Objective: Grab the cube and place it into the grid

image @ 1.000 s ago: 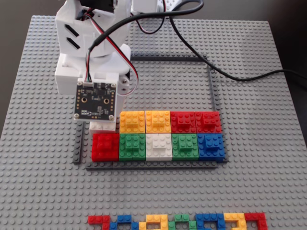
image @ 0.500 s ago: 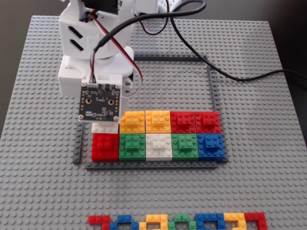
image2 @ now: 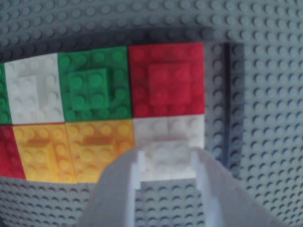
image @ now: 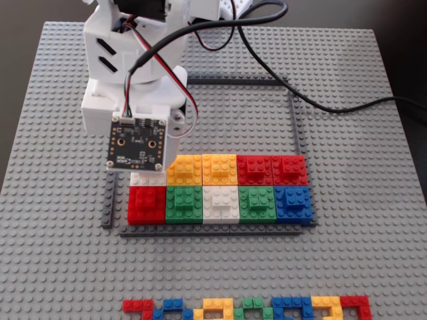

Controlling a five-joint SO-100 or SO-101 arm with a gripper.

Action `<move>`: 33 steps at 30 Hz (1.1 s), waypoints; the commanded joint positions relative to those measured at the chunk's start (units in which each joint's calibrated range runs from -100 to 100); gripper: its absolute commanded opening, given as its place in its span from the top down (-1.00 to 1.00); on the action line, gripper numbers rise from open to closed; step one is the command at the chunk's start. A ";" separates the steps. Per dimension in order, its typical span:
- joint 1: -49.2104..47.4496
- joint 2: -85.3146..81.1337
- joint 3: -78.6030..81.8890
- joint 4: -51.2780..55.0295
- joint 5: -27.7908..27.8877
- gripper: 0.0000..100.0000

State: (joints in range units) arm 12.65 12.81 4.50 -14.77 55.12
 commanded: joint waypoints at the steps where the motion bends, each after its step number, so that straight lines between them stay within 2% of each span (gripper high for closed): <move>1: -0.09 -1.03 -3.91 -0.86 -0.10 0.72; 33: -0.24 -3.95 -5.09 -2.13 -1.90 0.68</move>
State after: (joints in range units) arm 12.65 12.89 4.50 -16.43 53.70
